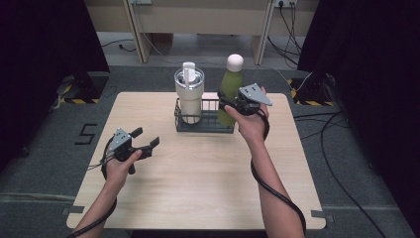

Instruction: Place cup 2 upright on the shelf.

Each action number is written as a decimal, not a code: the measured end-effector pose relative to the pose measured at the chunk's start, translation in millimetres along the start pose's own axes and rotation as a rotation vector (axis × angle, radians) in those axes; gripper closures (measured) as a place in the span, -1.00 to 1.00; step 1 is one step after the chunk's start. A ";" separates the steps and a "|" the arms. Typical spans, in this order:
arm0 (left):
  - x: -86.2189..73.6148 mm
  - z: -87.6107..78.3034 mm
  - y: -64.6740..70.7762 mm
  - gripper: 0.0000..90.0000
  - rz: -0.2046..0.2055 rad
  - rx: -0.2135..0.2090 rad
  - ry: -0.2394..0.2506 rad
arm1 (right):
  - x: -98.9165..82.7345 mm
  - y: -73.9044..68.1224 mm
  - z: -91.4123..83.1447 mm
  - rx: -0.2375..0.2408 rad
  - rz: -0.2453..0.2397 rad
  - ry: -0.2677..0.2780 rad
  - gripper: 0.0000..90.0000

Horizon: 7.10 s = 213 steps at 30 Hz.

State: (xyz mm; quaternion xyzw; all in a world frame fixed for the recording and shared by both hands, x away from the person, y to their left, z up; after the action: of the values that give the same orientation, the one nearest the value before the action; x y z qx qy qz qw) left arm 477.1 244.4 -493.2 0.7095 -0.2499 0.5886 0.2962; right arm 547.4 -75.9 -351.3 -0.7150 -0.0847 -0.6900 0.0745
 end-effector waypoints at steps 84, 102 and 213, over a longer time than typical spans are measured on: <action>-6.6 -4.4 -3.1 -0.68 -0.021 0.006 -0.009 | -14.5 -3.7 85.8 -0.099 0.004 -0.102 -0.51; -7.2 -4.7 -3.7 -0.68 -0.018 0.008 -0.012 | -42.1 -5.6 95.1 -0.105 -0.003 -0.163 -0.51; -13.7 -6.5 -5.4 -0.68 -0.017 0.035 -0.038 | -95.5 39.2 -16.9 -0.050 -0.026 -0.223 -0.90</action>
State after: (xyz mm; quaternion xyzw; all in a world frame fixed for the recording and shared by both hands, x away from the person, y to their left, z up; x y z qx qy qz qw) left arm 473.9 252.8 -506.6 0.7275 -0.2392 0.5770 0.2839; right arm 536.6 -119.6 -445.7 -0.7878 -0.0844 -0.6089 0.0378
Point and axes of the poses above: each handheld gripper's, and its own axes: z roughly forward along the jaws, x roughly out of its top, y roughly to its right, the point moved 6 cm from there along z, roughly forward along the jaws, and after that the axes turned 13 degrees about -x, right-handed, at the moved point
